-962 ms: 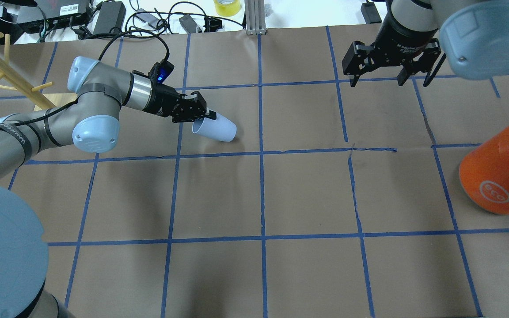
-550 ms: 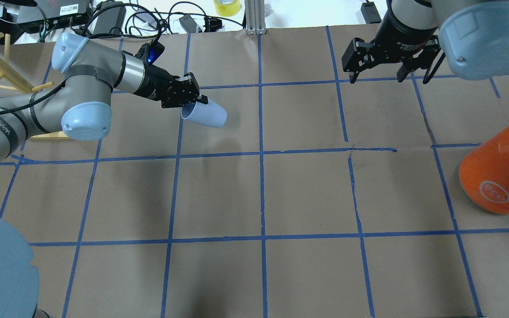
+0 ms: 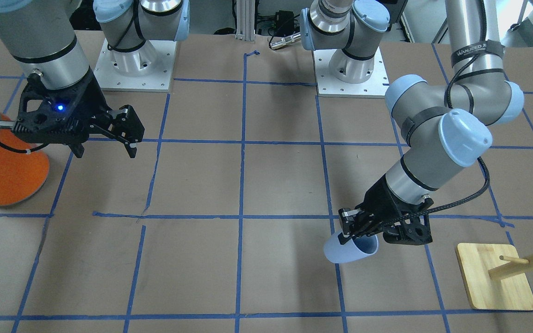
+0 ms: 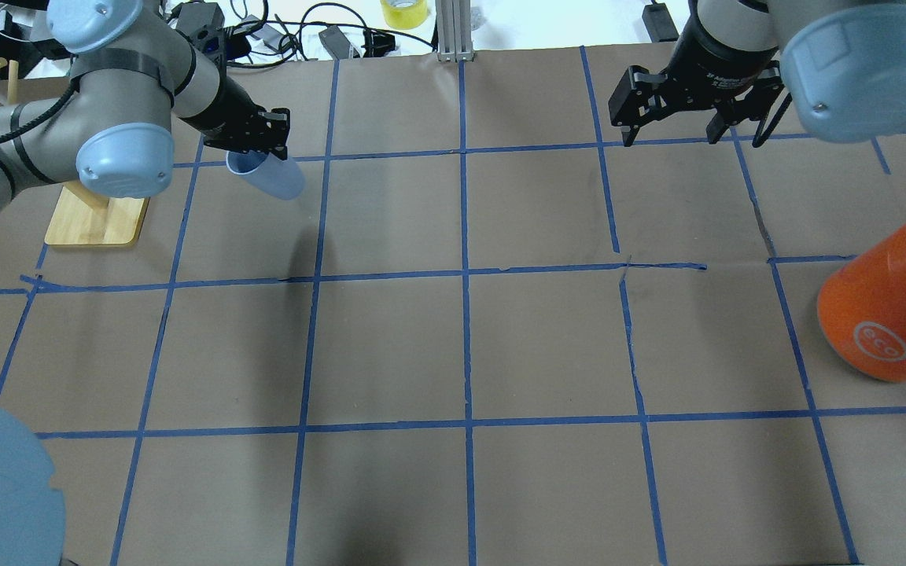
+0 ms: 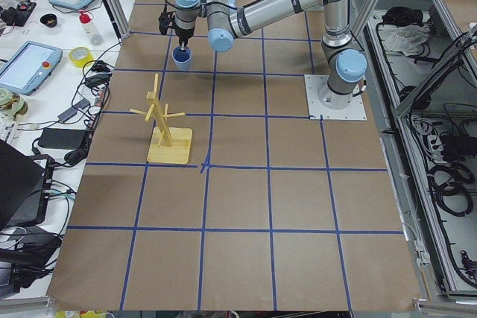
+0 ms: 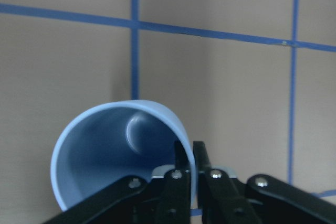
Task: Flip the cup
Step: 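Lift the cup with the left gripper and rotate it upright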
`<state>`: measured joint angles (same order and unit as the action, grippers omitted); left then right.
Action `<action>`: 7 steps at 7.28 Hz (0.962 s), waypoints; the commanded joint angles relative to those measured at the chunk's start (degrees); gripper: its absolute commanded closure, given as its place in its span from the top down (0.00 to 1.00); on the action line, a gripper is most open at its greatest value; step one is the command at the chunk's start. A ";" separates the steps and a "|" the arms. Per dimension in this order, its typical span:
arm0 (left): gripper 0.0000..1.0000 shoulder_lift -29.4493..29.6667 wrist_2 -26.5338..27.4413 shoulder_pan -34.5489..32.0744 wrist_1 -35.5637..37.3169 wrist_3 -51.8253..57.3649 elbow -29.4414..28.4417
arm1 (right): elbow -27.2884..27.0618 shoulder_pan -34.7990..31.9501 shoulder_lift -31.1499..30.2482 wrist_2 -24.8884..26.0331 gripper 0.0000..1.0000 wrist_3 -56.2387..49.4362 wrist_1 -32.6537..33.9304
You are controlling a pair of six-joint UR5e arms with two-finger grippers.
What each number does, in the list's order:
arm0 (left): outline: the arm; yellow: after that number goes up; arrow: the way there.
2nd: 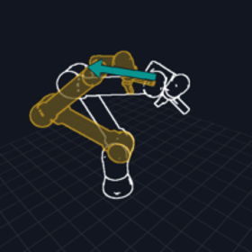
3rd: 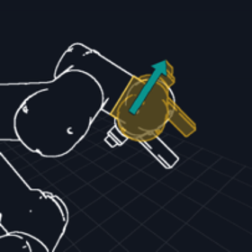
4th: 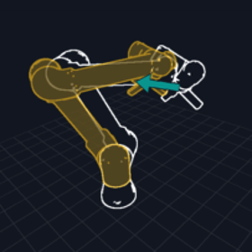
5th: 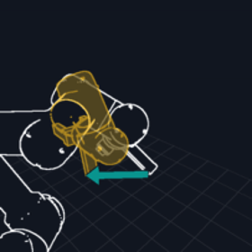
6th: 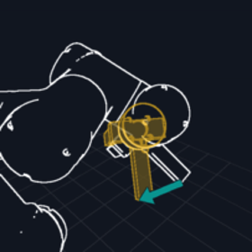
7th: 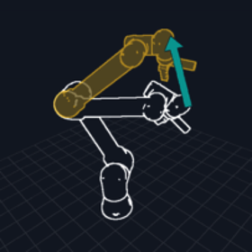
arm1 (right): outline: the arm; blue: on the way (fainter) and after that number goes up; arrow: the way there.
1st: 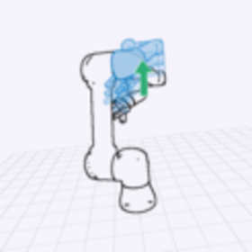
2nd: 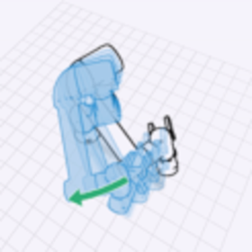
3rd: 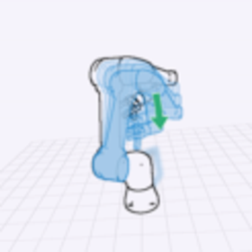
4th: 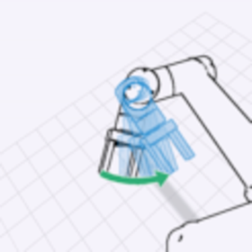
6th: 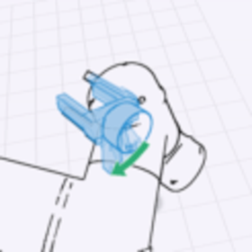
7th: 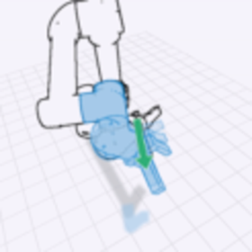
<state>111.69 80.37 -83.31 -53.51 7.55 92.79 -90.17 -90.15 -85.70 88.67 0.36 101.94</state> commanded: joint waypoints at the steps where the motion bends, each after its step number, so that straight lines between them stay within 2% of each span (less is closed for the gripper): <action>1: 0.03 3.61 7.41 0.08 0.24 6.92 -1.64 | 0.00 -0.02 0.00 0.10 1.00 -0.01 0.01; 3: 0.03 6.43 10.67 0.08 0.51 7.39 -3.05 | -0.09 -0.02 0.00 0.10 1.00 0.16 0.01; 6: 0.07 7.84 10.68 0.08 0.60 7.21 -3.05 | -0.26 -0.02 0.00 0.19 1.00 0.16 0.01; 7: 0.35 7.84 10.68 0.08 0.60 7.21 -2.97 | -0.27 -0.02 0.00 0.19 1.00 0.16 0.01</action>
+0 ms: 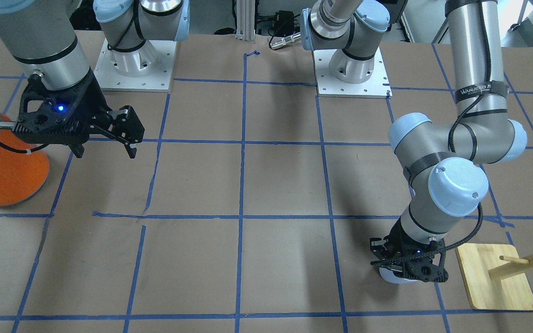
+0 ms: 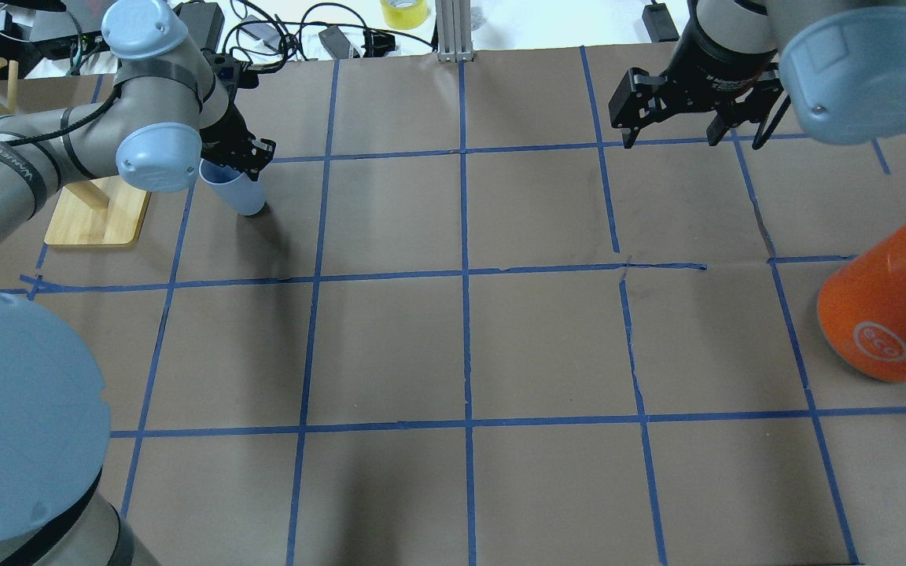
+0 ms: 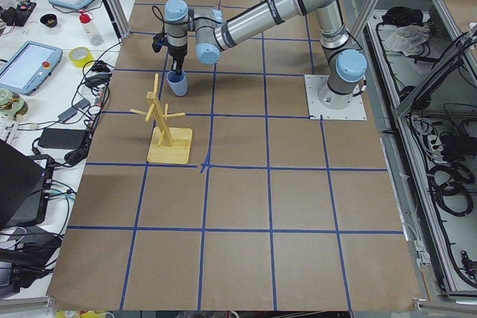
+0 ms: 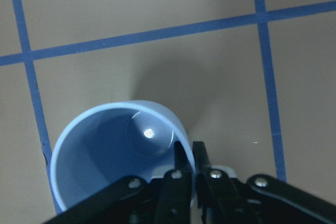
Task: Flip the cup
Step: 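Lift the cup with the left gripper and rotate it upright, then set the cup upright on the table and open the left gripper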
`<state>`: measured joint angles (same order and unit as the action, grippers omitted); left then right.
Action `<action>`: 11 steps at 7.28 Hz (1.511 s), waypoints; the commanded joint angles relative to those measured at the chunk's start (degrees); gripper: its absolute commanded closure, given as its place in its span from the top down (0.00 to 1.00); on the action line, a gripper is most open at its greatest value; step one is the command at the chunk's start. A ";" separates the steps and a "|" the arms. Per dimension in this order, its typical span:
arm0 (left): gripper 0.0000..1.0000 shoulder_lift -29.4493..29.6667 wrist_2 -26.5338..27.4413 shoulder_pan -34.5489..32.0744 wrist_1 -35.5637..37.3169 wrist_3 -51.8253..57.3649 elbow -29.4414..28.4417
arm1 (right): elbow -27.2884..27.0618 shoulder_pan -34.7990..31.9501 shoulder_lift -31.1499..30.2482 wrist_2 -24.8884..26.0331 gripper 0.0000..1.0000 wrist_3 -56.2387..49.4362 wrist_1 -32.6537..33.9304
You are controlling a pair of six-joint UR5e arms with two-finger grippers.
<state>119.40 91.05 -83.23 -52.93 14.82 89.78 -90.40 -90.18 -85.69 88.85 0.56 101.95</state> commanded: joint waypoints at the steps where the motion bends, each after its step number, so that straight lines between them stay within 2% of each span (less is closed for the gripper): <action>1: 0.68 -0.74 0.00 0.00 0.02 -0.06 -0.04 | -0.12 0.00 0.00 0.10 1.00 -0.11 0.00; 2: 0.85 -2.23 0.00 0.00 -0.07 -0.41 -0.13 | -0.13 0.00 0.00 0.18 1.00 -0.12 0.00; 3: 0.89 -4.16 0.18 0.00 -1.64 -0.50 0.22 | -0.21 0.00 0.00 0.27 1.00 -0.12 0.00; 6: 0.95 -16.35 0.35 -2.62 -19.71 -2.16 -1.00 | -0.30 -0.09 0.00 0.36 1.00 -0.12 0.00; 8: 1.00 -23.30 2.01 -9.54 -25.70 -13.26 -1.36 | -0.39 -0.09 0.00 0.36 1.00 -0.12 0.00; 10: 1.00 -28.32 2.38 -10.81 -35.18 -13.60 -4.50 | -0.39 -0.09 0.00 0.45 1.00 -0.20 0.00; 11: 1.00 -29.39 4.12 -10.64 -36.62 -13.24 -5.92 | -0.39 -0.09 0.00 0.53 1.00 -0.20 0.00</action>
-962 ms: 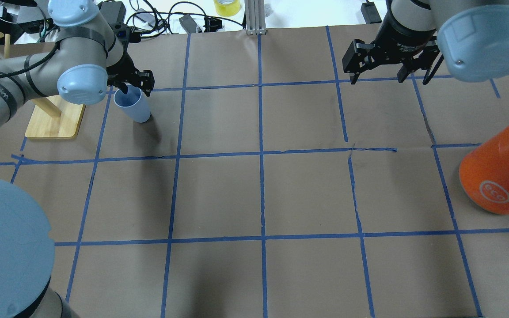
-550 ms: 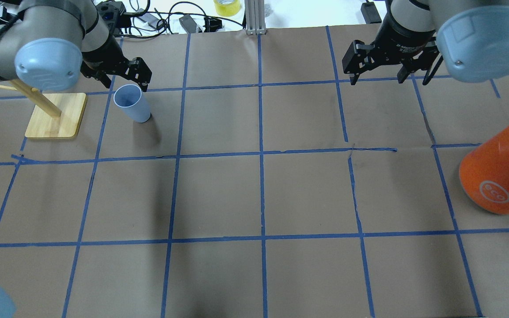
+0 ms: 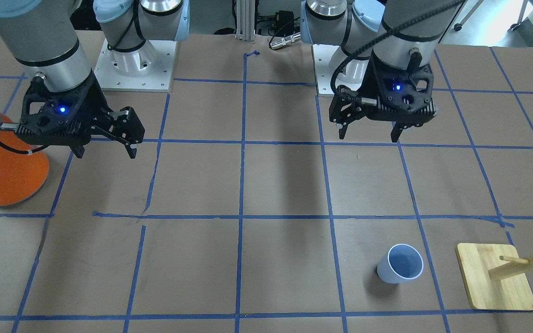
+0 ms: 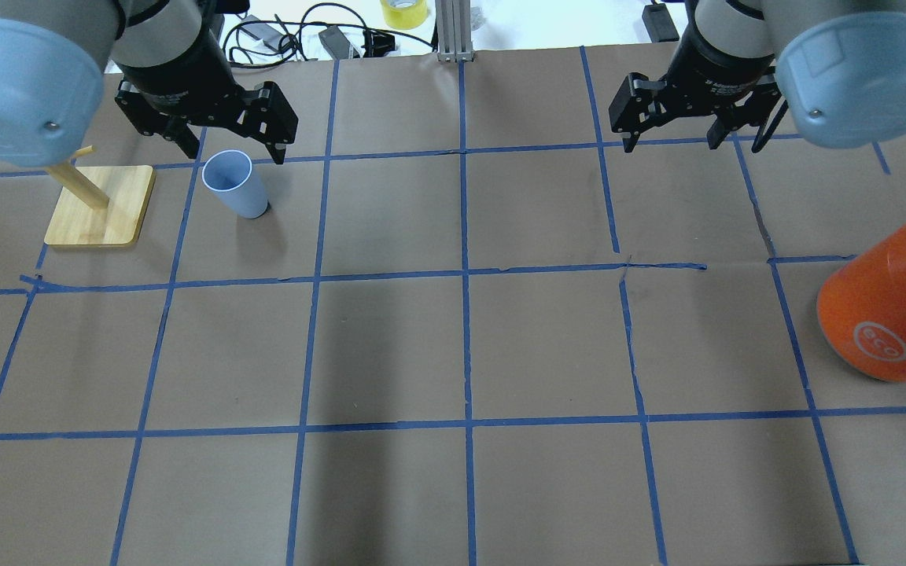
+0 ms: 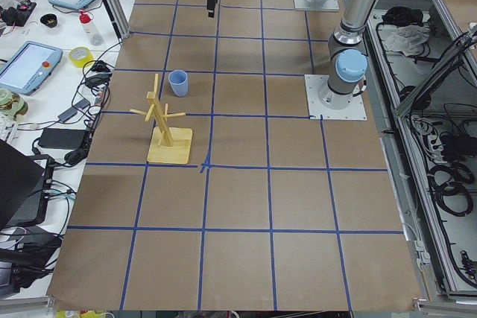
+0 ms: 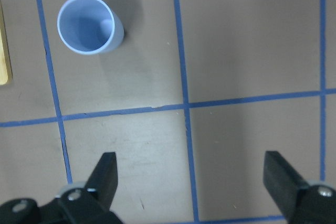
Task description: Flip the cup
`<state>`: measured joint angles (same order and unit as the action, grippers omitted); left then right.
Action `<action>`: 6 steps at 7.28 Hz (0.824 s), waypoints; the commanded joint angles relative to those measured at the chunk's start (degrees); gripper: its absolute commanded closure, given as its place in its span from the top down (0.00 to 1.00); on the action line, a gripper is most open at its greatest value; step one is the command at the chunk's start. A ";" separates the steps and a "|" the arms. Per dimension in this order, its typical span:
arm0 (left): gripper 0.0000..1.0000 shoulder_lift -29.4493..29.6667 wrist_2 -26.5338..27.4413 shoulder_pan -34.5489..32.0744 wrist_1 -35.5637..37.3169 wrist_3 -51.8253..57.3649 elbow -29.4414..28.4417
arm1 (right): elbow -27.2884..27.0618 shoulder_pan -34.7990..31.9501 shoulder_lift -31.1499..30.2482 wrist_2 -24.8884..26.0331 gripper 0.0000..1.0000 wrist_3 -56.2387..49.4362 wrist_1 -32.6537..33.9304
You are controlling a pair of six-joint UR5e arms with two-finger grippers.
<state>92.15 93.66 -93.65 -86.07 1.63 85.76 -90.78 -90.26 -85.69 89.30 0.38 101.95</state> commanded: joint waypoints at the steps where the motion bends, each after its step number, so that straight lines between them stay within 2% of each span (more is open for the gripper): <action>1: 1.00 -1.97 1.17 0.66 -3.23 0.13 -1.48 | -0.01 0.00 0.00 0.08 1.00 -0.03 0.00; 5: 1.00 -2.15 0.21 2.95 -3.14 0.91 -1.12 | -0.01 0.00 0.00 -0.01 1.00 -0.03 0.09; 6: 1.00 -2.15 -1.62 2.95 -2.53 0.92 -0.86 | -0.01 0.08 0.00 0.08 1.00 -0.12 0.17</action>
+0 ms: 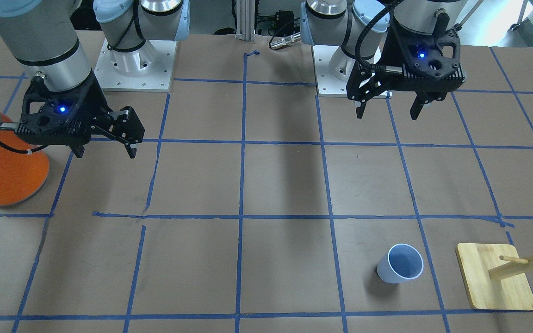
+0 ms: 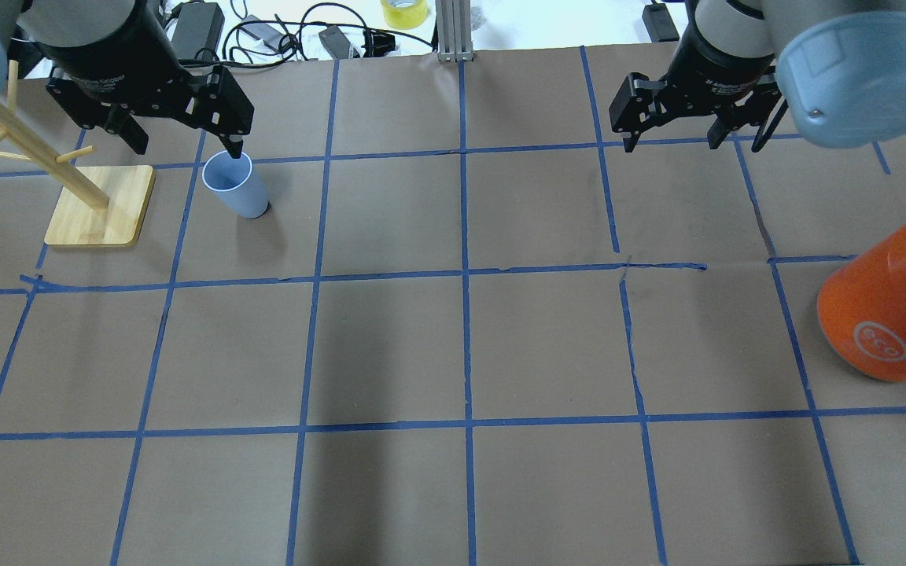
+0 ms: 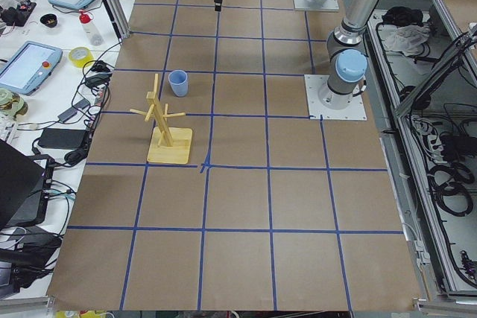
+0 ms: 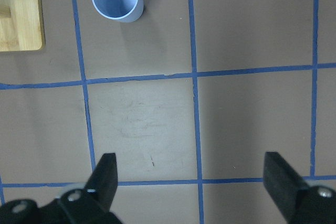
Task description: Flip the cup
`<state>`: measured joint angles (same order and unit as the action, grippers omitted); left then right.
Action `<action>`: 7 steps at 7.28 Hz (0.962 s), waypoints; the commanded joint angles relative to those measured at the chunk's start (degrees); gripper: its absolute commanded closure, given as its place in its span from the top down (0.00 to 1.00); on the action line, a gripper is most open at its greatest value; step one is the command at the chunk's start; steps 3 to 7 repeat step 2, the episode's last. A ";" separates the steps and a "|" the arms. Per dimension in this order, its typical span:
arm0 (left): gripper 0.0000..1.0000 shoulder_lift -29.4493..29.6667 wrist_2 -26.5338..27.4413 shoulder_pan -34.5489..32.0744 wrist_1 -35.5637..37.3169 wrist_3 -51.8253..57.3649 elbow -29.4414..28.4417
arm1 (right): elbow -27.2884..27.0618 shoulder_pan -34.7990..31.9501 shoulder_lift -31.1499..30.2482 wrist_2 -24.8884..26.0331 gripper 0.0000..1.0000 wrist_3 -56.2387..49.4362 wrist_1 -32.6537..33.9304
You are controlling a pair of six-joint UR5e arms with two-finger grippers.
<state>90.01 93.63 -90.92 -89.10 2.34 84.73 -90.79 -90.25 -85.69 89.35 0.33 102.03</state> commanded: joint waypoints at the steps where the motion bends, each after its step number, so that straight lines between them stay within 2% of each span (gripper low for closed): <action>1: 1.00 -0.01 -1.70 0.13 2.16 0.03 0.87 | 0.00 0.08 0.00 0.04 1.00 -0.07 0.36; 2: 1.00 -0.09 -1.52 0.12 4.70 0.03 1.23 | 0.00 0.08 0.00 0.04 1.00 -0.07 0.36; 7: 1.00 -0.09 -1.52 0.12 4.70 0.03 1.23 | 0.00 0.08 0.00 0.04 1.00 -0.07 0.36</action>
